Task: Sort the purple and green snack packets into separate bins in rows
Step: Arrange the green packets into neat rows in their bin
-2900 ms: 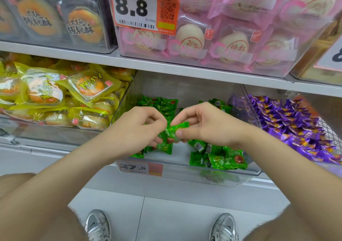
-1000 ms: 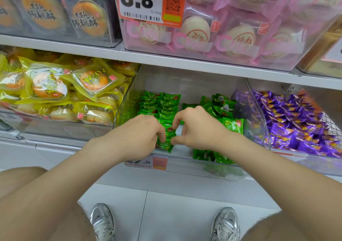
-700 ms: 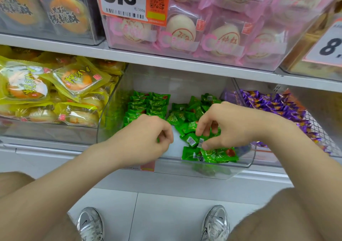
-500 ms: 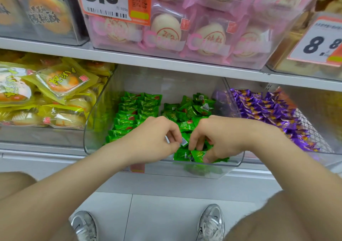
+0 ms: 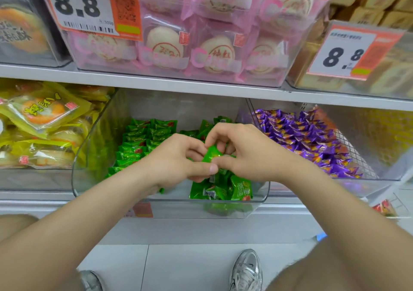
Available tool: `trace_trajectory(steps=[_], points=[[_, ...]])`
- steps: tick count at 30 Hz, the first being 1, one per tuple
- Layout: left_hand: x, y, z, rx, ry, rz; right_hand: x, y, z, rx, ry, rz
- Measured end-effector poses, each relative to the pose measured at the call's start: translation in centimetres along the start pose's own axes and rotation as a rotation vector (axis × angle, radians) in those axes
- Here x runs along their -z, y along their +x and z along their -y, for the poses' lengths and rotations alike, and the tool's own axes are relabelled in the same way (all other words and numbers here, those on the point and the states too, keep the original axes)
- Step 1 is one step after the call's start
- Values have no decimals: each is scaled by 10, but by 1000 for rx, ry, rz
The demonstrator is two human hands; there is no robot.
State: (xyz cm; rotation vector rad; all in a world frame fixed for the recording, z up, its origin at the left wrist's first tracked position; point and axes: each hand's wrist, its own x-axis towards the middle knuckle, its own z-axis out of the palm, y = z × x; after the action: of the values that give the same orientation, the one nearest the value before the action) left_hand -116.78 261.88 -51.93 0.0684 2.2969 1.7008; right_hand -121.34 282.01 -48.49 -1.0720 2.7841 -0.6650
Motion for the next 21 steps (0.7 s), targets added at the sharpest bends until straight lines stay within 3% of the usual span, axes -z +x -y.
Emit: trace_trajectory(steps=[3,8,12,21], points=[[11,-9,-9,7,-182,-51,4,-1,4,-57,117,-47],[21,-26,-10,-52,-356,-156,14,-3,22,-180,664,-7],[27,-40,-8,-132,-277,-214,3,2,36,-264,714,-84],[50,-99,23,-189,13,-435,-39,-3,72,-205,820,-91]])
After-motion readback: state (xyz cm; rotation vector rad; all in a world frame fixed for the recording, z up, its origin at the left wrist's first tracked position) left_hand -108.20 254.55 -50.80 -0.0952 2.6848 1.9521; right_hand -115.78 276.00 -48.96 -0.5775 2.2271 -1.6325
